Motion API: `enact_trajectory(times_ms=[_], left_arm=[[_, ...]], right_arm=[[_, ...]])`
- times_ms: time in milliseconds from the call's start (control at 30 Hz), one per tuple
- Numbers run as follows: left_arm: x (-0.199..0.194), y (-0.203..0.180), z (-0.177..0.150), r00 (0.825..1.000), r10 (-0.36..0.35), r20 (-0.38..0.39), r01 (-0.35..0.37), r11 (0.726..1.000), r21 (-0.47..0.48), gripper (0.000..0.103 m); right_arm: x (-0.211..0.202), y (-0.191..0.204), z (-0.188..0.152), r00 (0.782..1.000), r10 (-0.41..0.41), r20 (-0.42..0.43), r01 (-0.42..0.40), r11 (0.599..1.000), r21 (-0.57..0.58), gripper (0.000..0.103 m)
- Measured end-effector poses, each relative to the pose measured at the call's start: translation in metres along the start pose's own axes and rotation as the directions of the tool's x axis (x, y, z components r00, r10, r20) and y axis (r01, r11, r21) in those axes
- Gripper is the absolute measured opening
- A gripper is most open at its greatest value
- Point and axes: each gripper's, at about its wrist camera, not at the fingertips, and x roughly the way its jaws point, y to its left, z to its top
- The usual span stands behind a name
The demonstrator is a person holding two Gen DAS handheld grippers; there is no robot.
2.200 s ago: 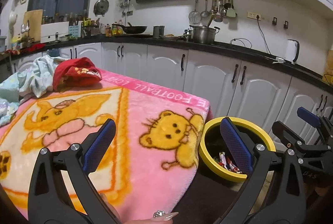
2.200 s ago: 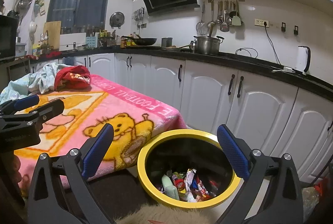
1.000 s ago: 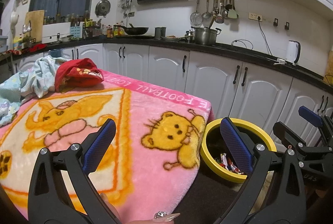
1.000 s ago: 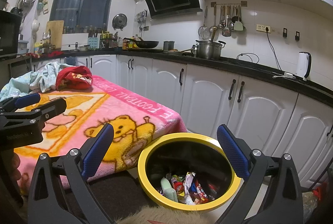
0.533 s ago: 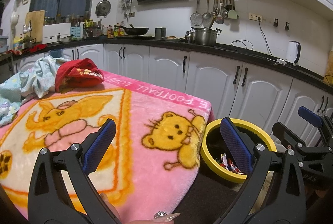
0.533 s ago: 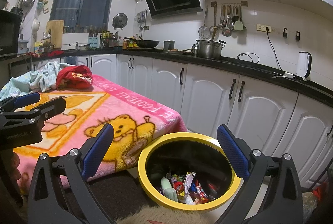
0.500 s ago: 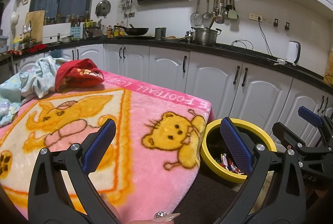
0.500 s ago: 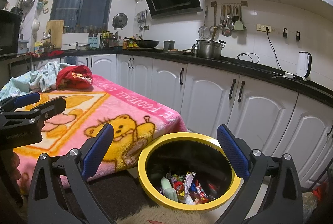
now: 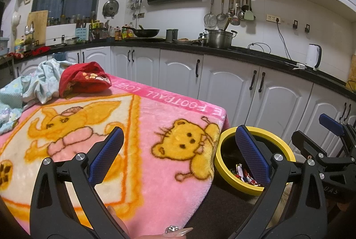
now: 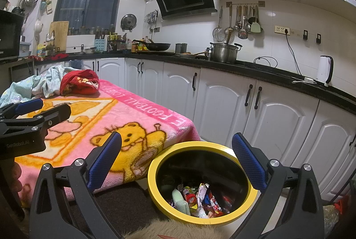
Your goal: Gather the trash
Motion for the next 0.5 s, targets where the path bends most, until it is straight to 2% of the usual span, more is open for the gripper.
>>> enact_trajectory(times_ms=[400,500], left_arm=[[0.002,0.004,-0.002,1.0,0.016,-0.023,-0.017,1.0,-0.022,0.092],[0.0,0.022,0.0,0.998,0.039,-0.052,-0.043,0.996,-0.082,0.092]], right_arm=[[0.001,-0.003,-0.001,1.0,0.005,-0.007,-0.005,1.0,0.001,0.097],[0.008,0.002,0.007,0.998,0.05,-0.028,-0.05,0.999,-0.01,0.097]])
